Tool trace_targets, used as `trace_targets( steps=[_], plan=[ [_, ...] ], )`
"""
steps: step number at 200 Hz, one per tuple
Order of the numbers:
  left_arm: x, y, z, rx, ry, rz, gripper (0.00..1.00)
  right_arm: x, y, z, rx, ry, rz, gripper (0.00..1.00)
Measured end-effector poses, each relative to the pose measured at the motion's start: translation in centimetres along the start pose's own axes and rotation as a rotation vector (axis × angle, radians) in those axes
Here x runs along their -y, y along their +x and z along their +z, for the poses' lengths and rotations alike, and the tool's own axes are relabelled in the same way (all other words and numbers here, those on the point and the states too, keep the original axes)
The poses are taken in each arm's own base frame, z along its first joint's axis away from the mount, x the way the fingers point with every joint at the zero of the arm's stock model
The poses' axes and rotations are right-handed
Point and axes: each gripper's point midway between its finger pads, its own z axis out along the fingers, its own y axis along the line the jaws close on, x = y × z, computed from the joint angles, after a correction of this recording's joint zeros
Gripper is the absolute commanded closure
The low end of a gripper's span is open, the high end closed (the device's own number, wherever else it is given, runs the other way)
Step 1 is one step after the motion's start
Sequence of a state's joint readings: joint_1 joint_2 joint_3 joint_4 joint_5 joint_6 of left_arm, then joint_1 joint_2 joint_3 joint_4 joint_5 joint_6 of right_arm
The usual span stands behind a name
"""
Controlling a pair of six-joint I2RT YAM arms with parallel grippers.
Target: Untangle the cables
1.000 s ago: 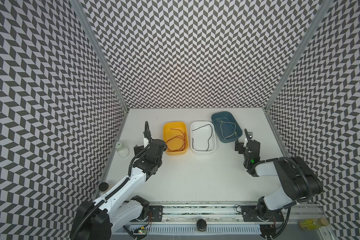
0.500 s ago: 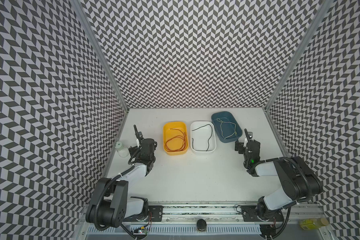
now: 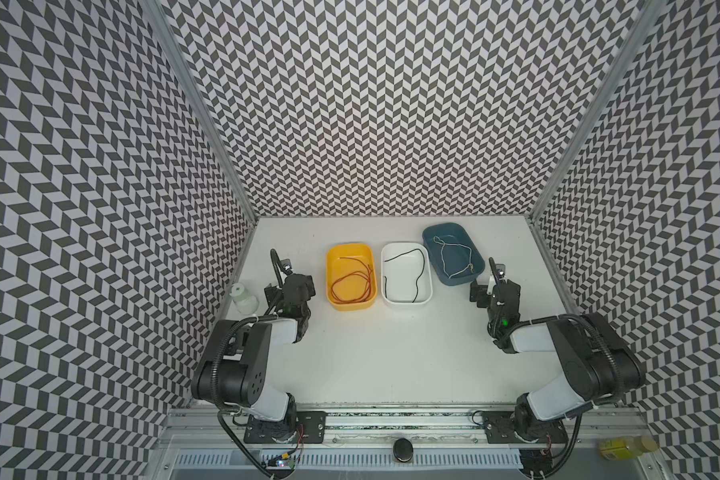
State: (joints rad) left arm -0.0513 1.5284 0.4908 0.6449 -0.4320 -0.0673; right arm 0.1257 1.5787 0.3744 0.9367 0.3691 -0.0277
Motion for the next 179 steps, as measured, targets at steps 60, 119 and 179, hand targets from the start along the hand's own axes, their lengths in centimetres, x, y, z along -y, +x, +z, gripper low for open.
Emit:
trace_targets(
  steps=[60,119,179],
  plan=[
    [0.7,1.3,-0.1,0.026,0.119,-0.018,0.00,0.0,0.0,0.0,-0.001,-0.002,0.000,0.01],
    [1.4,0.5,-0.2,0.061,0.158,-0.027,0.00,0.0,0.0,0.0,-0.001,-0.002,0.000,0.01],
    [1.5,0.5,-0.2,0.064,0.163,-0.028,0.00,0.0,0.0,0.0,-0.001,-0.002,0.000,0.01]
  ],
)
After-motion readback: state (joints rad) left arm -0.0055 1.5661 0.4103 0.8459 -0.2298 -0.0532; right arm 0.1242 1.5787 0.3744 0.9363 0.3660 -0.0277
